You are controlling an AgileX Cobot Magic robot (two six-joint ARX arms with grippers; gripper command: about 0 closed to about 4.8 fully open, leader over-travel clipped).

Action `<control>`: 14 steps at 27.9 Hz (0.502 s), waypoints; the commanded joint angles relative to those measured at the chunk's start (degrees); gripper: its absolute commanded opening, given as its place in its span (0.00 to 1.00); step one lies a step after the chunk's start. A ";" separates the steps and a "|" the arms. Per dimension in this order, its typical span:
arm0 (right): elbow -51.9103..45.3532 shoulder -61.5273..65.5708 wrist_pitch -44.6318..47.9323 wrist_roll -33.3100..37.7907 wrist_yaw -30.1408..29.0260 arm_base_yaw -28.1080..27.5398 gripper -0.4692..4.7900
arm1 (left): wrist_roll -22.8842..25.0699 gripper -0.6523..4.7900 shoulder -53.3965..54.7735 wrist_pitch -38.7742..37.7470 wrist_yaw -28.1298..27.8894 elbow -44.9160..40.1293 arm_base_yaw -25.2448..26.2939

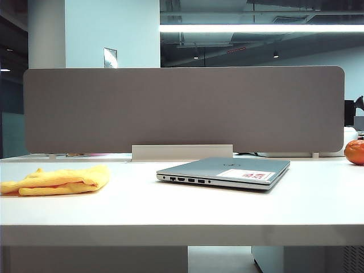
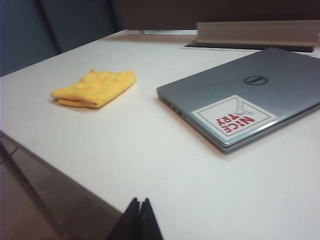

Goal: Pick up the yellow rag and put it over the laptop.

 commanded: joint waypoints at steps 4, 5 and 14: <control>-0.22 -0.11 1.07 0.00 -2.14 0.00 0.08 | -6.73 0.11 0.07 2.08 1.29 0.59 0.04; -0.22 -0.11 1.14 0.00 -2.05 0.00 0.08 | -6.69 0.11 0.07 2.16 1.77 0.90 0.04; -0.22 -0.11 1.38 -0.02 -1.90 0.00 0.08 | -6.47 0.11 0.24 2.14 2.58 6.14 0.04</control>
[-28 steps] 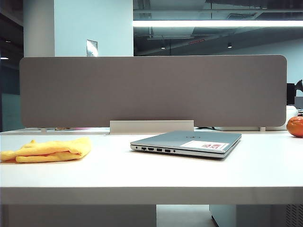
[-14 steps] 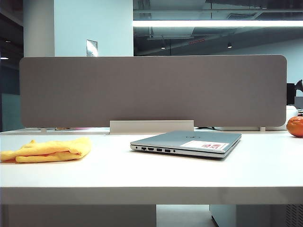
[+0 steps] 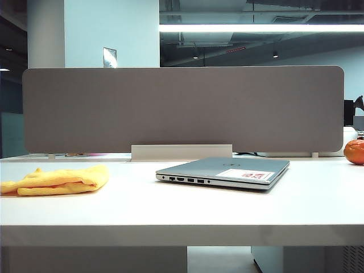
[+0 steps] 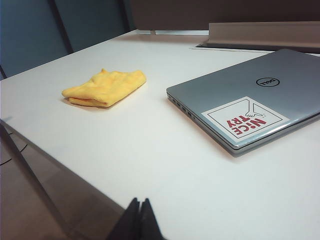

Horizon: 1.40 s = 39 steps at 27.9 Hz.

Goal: Pick up the yellow rag and put it over the laptop.

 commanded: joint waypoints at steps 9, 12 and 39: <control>-0.22 -0.11 1.29 -0.02 0.07 0.02 0.08 | 0.28 0.11 14.58 2.89 0.17 8.48 0.04; -0.22 -0.11 1.29 -0.02 0.09 0.02 0.08 | 0.26 0.11 21.27 3.85 0.22 11.45 0.04; -0.22 -0.11 1.40 -0.02 0.09 0.02 0.08 | -29.83 0.44 69.57 5.11 10.64 26.21 -0.98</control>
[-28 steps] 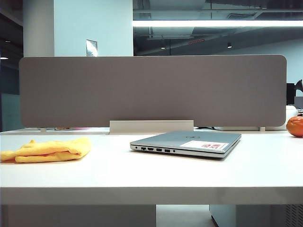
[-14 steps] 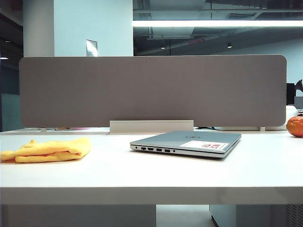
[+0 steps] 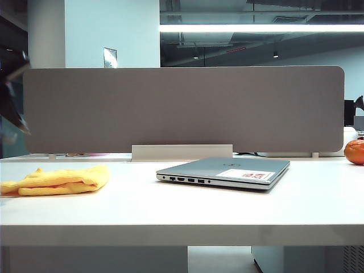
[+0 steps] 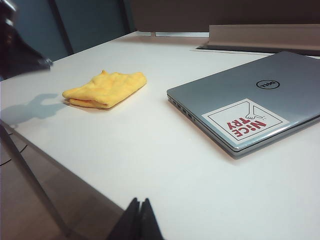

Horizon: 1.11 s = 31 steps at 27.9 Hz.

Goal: Pick up the yellow rag and put it over the laptop.

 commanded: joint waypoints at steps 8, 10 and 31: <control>-0.22 -0.09 0.96 -0.02 0.07 0.02 0.08 | -7.21 0.47 9.18 1.53 0.26 0.04 -0.13; -0.22 -0.09 0.96 -0.02 0.07 0.02 0.08 | -7.23 0.47 10.19 2.08 0.15 0.04 -0.13; -0.22 -0.09 0.94 -0.02 0.07 0.02 0.08 | -7.26 0.69 18.64 9.44 -1.36 0.04 -0.13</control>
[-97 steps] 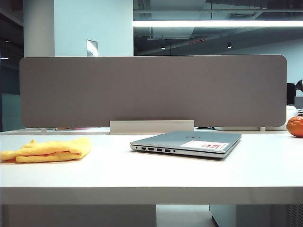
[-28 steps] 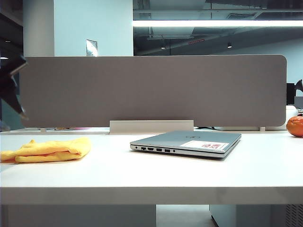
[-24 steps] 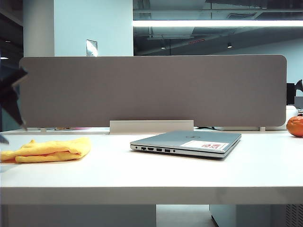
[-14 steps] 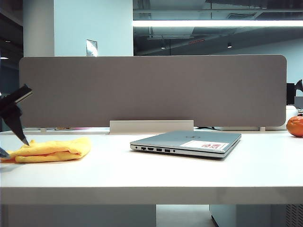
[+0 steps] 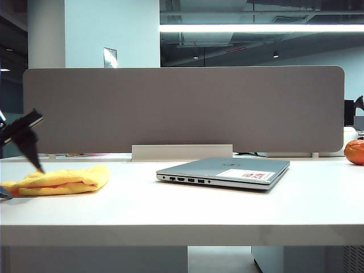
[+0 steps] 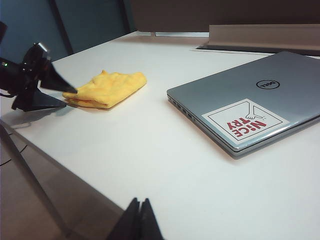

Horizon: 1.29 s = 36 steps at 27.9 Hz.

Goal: Pick up the yellow rag and put it over the laptop.

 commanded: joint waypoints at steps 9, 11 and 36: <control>-0.22 -0.11 0.59 -0.02 0.07 0.02 0.08 | -4.39 0.69 4.24 3.41 -0.79 -0.13 -0.09; -0.22 -0.11 0.59 -0.02 0.07 0.02 0.08 | -4.72 0.69 5.62 3.45 -0.77 -0.11 -0.09; -0.22 -0.11 0.61 0.00 0.04 0.02 0.08 | -1.49 0.11 6.97 24.74 15.56 -0.07 -0.87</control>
